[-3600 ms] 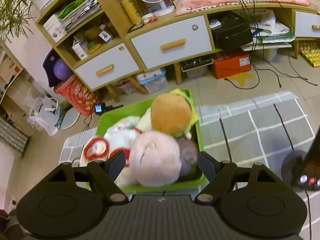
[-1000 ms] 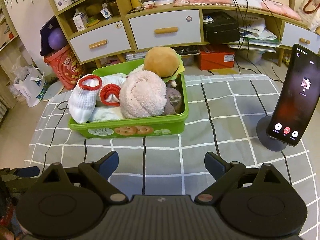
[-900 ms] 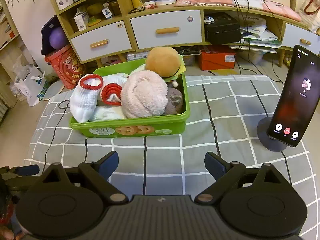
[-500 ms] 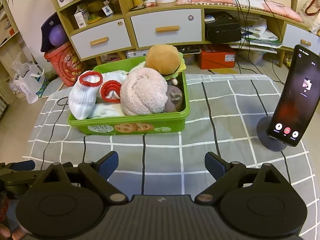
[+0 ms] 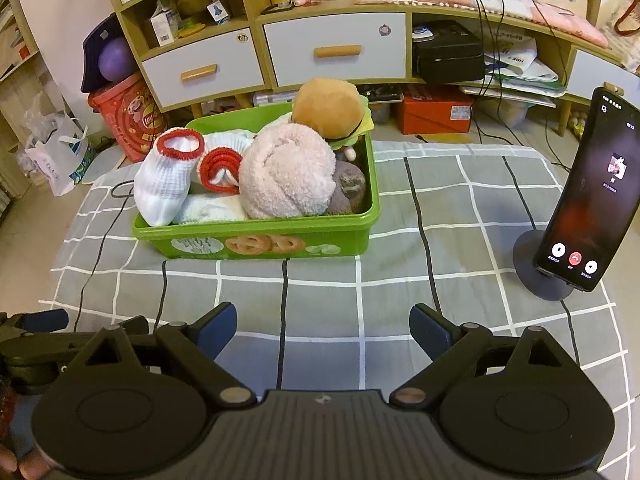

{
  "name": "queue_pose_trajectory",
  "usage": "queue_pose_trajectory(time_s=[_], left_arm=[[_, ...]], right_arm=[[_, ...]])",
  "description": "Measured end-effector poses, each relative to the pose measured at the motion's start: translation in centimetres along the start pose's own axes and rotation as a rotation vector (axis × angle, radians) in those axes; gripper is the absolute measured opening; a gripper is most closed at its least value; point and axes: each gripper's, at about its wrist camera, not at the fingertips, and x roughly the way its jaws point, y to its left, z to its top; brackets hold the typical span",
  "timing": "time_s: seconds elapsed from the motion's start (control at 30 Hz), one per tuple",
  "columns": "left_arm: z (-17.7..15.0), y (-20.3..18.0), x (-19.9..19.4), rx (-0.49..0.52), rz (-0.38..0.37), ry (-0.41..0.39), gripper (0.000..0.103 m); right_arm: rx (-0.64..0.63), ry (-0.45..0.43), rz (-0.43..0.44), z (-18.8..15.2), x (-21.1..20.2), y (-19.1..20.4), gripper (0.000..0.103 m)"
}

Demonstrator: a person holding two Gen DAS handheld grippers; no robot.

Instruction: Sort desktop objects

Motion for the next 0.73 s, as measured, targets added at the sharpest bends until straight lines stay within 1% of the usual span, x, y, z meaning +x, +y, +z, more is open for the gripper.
queue_pose_trajectory(time_s=[0.73], left_arm=[[-0.45,-0.95,0.39,0.033,-0.005,0.008,0.102]], right_arm=[[-0.017,0.015,-0.021,-0.63,0.23,-0.88,0.094]])
